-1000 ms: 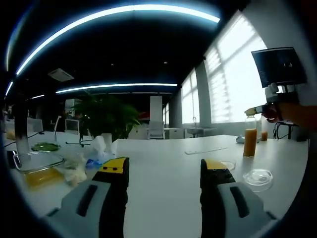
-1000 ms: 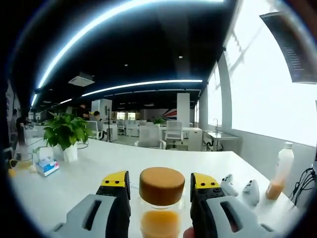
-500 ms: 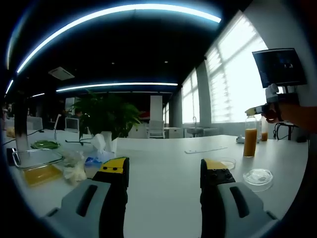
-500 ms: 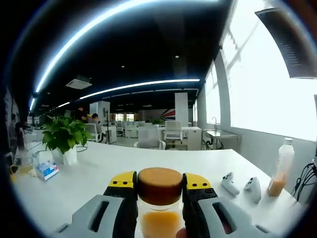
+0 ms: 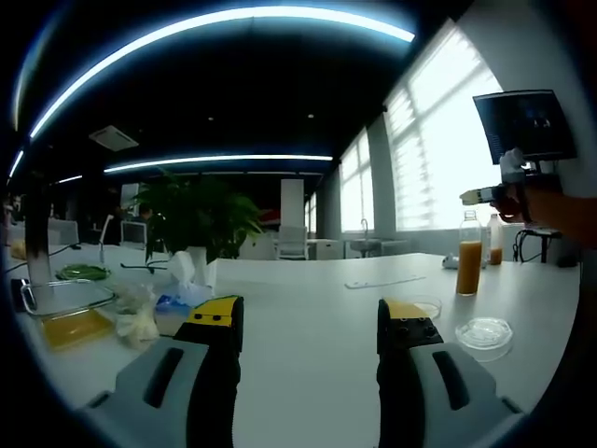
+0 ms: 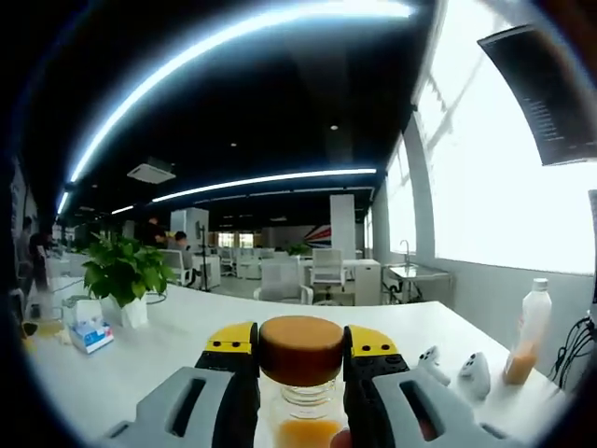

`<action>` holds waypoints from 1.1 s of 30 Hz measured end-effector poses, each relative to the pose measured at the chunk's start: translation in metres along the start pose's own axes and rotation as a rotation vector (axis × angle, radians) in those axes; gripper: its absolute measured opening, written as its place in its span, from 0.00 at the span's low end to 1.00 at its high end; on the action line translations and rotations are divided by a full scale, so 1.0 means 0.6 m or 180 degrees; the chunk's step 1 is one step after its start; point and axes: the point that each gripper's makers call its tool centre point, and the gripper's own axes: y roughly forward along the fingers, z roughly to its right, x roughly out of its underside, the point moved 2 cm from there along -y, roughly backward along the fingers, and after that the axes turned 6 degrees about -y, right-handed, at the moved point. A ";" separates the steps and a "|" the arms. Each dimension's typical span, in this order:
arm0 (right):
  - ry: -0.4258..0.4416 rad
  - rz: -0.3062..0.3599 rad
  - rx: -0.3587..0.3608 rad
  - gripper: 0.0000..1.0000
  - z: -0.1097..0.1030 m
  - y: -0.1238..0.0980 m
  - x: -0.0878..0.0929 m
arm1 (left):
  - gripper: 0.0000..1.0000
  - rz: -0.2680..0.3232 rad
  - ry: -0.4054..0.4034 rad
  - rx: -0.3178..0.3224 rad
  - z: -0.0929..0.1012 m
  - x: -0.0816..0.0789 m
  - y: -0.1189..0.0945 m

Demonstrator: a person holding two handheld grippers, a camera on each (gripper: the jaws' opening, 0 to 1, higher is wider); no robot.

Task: Open the Petri dish lid, place the lid on the table, pour the liquid culture medium into the Petri dish, pick up the Petri dish lid from the table, and close the Petri dish

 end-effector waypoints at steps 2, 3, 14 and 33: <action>-0.0026 0.0053 -0.0025 0.30 -0.005 -0.010 -0.010 | 0.49 -0.0002 0.0003 0.0008 0.002 0.000 0.001; -0.0020 0.0071 -0.0032 0.30 -0.006 -0.013 -0.013 | 0.49 -0.0005 0.0005 0.0011 0.003 0.001 0.002; 0.0055 0.0297 -0.0053 0.30 -0.003 -0.102 -0.019 | 0.49 0.0012 0.0001 0.0050 0.020 -0.003 0.004; -0.0031 0.0241 -0.0090 0.30 -0.038 -0.230 0.072 | 0.49 0.0071 -0.0004 0.0125 0.047 -0.006 0.008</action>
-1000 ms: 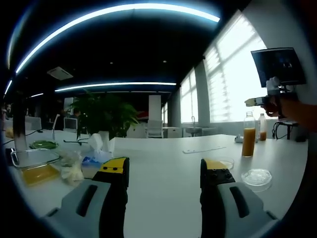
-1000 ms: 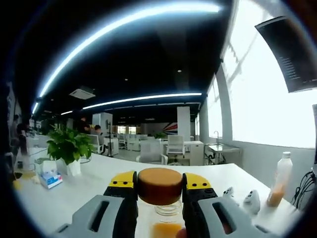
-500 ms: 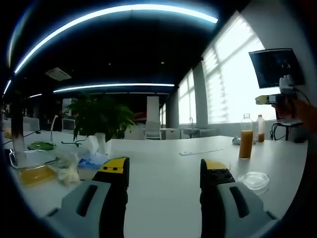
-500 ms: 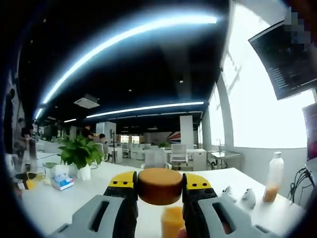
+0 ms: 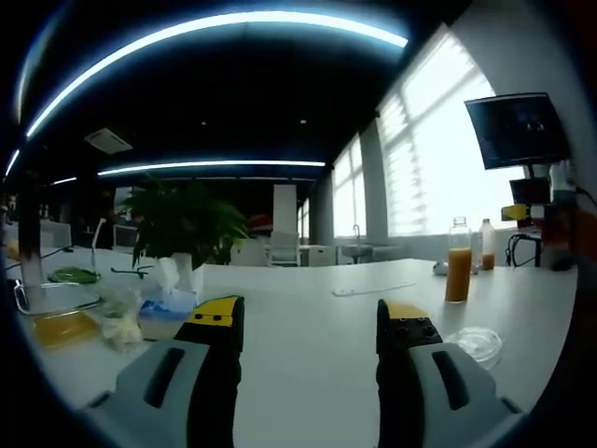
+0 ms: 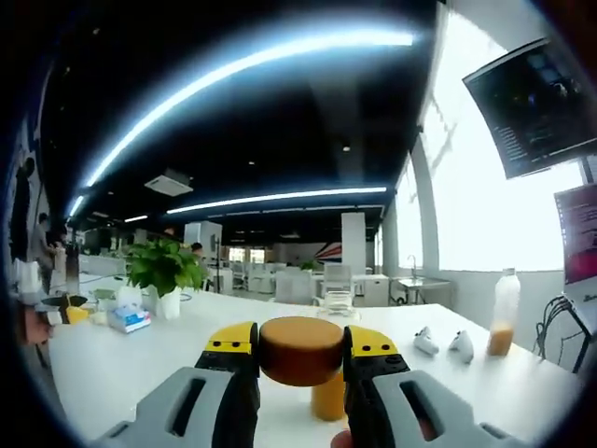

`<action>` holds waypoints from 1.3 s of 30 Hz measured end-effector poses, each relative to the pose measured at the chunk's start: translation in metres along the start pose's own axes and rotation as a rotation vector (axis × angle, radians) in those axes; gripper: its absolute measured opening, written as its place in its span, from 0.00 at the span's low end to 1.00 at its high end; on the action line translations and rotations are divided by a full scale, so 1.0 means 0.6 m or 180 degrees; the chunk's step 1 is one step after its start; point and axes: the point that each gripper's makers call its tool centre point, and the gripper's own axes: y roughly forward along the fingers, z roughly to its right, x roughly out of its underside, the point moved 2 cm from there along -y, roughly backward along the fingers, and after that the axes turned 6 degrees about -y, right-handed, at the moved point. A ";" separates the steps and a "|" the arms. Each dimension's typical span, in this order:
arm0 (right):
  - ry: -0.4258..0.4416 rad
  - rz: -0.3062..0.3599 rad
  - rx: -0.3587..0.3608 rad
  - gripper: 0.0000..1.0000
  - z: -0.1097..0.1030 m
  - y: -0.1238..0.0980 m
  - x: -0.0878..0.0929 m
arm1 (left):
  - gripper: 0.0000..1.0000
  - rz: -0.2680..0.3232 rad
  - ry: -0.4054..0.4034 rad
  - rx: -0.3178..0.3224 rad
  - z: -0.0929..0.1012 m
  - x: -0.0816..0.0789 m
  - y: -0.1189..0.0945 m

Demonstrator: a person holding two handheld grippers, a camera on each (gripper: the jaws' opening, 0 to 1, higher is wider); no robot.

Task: Open the Petri dish lid, place the lid on the table, pour the liquid culture medium into the Petri dish, pick up the Petri dish lid from the table, and close the Petri dish

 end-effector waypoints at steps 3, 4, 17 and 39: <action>0.0044 -0.0065 0.0024 0.30 -0.001 -0.012 0.021 | 0.49 -0.0007 -0.0006 0.0024 0.004 0.001 0.001; 0.0059 -0.0091 0.0033 0.30 -0.003 -0.017 0.029 | 0.49 -0.0004 -0.0008 0.0028 0.005 0.001 0.001; 0.0200 -0.0340 0.0025 0.30 -0.034 -0.064 0.102 | 0.48 0.0012 0.0039 0.0013 0.009 -0.010 0.000; 0.0183 -0.0590 0.0035 0.30 -0.050 -0.086 0.147 | 0.48 0.0064 0.0078 0.0007 0.002 -0.021 -0.009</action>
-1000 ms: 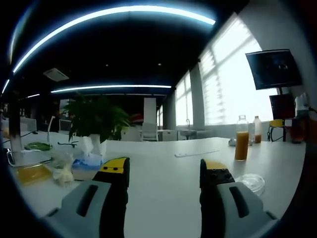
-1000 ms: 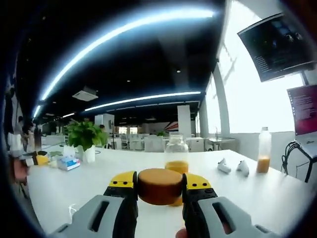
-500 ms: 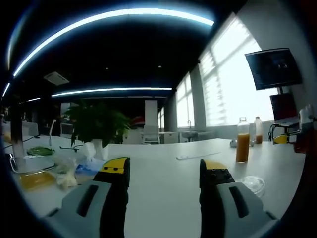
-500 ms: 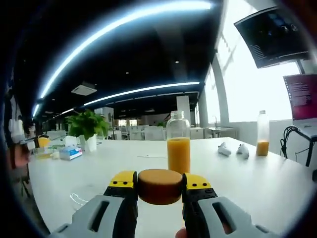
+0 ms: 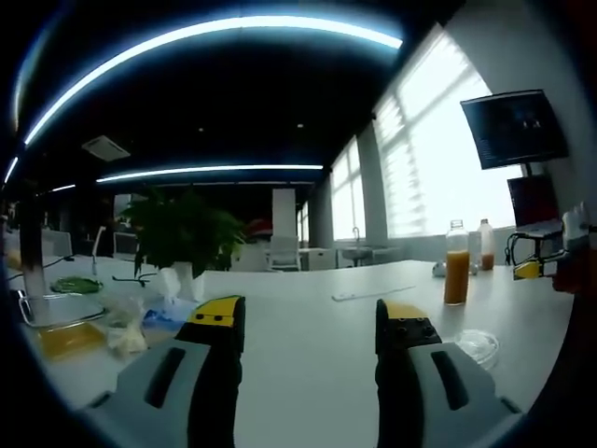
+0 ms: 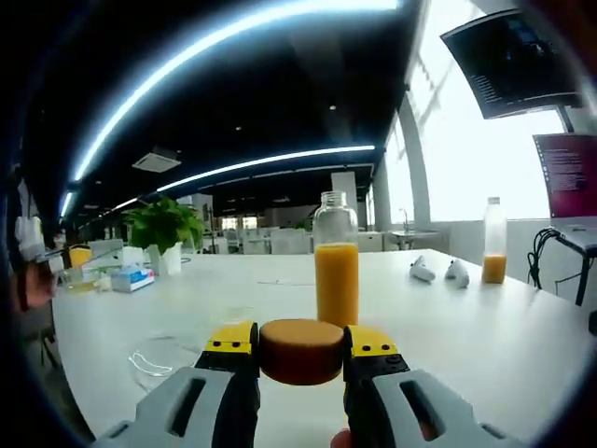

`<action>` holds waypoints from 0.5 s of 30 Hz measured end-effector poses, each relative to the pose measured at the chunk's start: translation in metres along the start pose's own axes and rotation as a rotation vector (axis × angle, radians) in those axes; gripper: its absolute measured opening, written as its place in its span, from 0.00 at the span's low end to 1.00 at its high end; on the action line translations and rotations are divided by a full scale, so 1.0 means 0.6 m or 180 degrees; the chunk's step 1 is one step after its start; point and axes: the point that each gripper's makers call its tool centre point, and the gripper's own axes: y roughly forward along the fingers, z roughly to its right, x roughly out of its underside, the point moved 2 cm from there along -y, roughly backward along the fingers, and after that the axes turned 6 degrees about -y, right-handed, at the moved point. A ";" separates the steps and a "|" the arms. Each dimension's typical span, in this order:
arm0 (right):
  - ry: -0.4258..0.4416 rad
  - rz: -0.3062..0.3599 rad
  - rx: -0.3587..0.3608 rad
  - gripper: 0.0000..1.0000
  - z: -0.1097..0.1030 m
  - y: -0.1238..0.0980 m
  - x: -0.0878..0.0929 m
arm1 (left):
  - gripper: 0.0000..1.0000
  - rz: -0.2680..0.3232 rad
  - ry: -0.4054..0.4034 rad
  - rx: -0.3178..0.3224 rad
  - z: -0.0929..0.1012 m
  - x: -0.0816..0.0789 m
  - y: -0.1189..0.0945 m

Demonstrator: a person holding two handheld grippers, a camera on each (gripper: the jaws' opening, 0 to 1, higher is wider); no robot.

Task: Open the Petri dish lid, place the lid on the table, pour the liquid culture medium into the Petri dish, pick up the Petri dish lid from the table, and close the Petri dish

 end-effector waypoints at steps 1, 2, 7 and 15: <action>-0.0012 0.0011 0.0006 0.30 0.000 0.000 -0.002 | 0.48 0.0012 -0.0011 0.0001 0.000 -0.001 0.000; -0.0011 0.0012 0.0012 0.30 0.000 -0.001 -0.003 | 0.48 0.0014 -0.0019 0.0004 -0.001 -0.001 0.000; -0.0062 -0.0137 0.0037 0.30 0.001 -0.003 0.011 | 0.47 -0.0002 -0.0021 0.0031 0.001 0.003 0.002; -0.0105 -0.0451 -0.0072 0.30 -0.019 0.005 0.050 | 0.47 0.0014 -0.0043 0.0040 0.000 0.003 0.004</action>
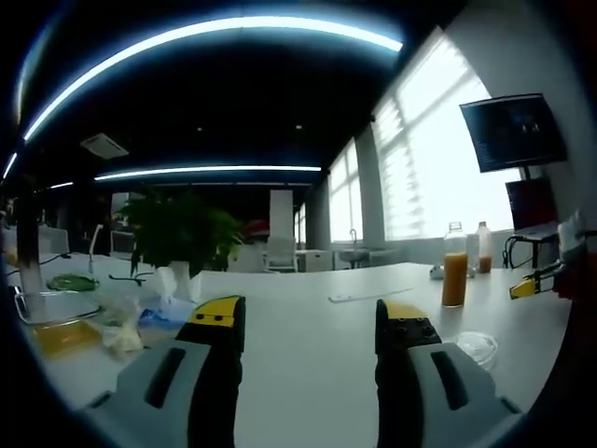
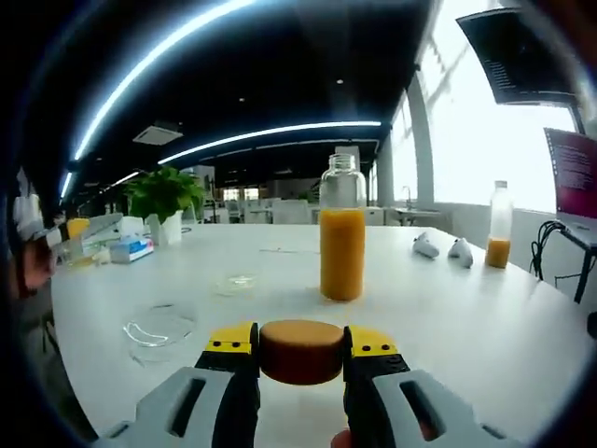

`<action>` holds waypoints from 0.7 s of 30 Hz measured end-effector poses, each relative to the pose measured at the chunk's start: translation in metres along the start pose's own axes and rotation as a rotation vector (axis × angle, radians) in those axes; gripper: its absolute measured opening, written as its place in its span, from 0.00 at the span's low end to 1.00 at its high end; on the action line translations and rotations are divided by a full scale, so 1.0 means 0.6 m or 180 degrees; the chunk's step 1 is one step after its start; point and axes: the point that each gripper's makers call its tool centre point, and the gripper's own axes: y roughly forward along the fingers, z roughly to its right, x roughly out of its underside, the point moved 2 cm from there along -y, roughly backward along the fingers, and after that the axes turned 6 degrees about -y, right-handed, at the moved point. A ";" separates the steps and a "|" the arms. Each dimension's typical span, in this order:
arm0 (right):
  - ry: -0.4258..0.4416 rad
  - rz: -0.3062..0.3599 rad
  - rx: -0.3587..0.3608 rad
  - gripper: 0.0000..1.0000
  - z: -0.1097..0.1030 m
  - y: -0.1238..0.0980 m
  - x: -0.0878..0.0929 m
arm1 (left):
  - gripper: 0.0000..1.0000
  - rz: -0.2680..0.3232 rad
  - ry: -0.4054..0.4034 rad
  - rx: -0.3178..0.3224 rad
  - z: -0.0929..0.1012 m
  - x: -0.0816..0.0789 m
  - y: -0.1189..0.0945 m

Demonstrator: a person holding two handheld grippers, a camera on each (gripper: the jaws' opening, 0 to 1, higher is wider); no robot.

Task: Open the Petri dish lid, place the lid on the table, pour the liquid culture medium into the Petri dish, pick up the Petri dish lid from the table, and close the Petri dish

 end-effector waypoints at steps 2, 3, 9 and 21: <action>0.0014 -0.0043 0.0000 0.30 0.000 0.003 0.006 | 0.47 0.0002 -0.0004 -0.0005 -0.001 0.000 -0.001; 0.0023 -0.0095 -0.0008 0.30 -0.001 0.005 0.011 | 0.47 -0.0001 -0.0003 -0.0009 -0.002 0.001 -0.002; -0.0004 -0.0217 -0.0032 0.30 0.000 0.012 0.027 | 0.47 0.0000 -0.0010 -0.0023 -0.005 0.002 -0.002; -0.0075 -0.0414 -0.0110 0.30 -0.009 0.021 0.057 | 0.47 -0.0026 -0.0017 -0.0028 -0.009 0.011 0.007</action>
